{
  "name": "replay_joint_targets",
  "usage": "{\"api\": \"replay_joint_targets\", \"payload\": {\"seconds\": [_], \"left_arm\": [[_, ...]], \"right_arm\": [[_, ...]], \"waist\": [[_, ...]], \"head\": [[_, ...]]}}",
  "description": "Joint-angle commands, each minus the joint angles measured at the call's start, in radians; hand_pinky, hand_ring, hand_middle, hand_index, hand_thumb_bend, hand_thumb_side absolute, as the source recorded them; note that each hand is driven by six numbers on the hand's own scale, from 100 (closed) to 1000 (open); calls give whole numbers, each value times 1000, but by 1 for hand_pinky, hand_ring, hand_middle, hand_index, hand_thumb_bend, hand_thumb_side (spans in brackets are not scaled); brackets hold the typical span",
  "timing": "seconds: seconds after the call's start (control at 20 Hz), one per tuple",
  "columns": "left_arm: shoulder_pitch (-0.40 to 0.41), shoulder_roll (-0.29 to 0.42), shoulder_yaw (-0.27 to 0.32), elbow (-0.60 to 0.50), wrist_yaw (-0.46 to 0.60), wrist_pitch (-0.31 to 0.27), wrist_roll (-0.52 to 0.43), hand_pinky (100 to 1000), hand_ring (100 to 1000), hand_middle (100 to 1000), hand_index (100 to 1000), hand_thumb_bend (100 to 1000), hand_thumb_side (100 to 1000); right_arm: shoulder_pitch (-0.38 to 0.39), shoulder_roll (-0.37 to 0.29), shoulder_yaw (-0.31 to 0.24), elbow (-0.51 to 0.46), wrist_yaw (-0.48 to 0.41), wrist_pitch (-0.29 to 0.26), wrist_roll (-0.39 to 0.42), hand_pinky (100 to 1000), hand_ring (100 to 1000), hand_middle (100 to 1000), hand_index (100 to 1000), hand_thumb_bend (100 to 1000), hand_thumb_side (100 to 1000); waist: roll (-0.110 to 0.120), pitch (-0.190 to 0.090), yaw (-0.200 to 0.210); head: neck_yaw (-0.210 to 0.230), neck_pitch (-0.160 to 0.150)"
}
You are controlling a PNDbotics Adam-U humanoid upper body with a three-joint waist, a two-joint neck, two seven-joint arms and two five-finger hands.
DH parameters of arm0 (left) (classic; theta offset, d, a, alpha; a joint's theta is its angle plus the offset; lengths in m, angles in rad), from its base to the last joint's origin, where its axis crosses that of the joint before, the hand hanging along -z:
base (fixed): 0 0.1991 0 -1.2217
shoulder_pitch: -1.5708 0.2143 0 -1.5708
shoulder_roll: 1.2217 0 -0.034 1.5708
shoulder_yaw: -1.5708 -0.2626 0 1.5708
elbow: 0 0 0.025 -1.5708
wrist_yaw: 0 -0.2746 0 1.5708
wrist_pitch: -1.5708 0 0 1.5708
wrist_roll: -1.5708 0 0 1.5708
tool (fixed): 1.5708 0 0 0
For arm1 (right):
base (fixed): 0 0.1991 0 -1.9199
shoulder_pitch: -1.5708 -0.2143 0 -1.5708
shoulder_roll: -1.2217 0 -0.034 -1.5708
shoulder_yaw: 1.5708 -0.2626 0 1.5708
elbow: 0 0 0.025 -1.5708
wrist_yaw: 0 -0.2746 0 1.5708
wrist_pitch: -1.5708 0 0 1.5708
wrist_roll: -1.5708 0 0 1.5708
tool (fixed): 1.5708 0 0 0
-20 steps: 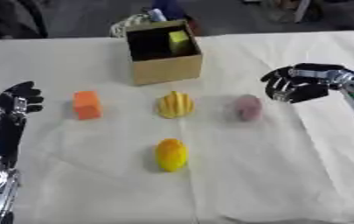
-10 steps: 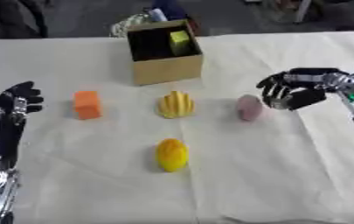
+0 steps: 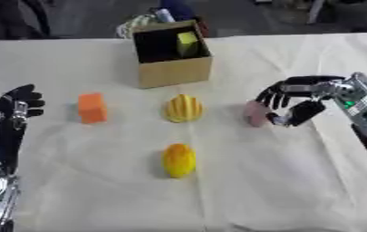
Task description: Pick up objects on the table and place them in the box.
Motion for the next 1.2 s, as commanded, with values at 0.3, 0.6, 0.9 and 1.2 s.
{"api": "replay_joint_targets", "payload": {"seconds": [0.3,0.6,0.9,1.2], "left_arm": [[-9,16,3,-15,-5,-2,-3,689,682,640,789,100,814],[-9,16,3,-14,-4,-1,-3,689,681,639,788,100,814],[-9,15,2,-14,-4,-1,-3,689,681,639,788,100,815],[-8,14,3,-13,-3,0,-2,689,681,638,788,100,817]], "right_arm": [[-35,21,-11,33,113,-21,-89,739,743,741,873,100,363],[-52,50,-4,48,309,-44,-163,758,733,697,833,235,239],[-65,81,-8,78,501,-63,-269,756,694,602,725,371,100],[-70,97,-16,85,632,-55,-447,733,644,535,504,402,100]], "waist": [[-6,-21,1],[-4,-22,3],[-4,-23,3],[-4,-22,4]], "head": [[-7,5],[-11,5],[-13,5],[-13,5]]}}
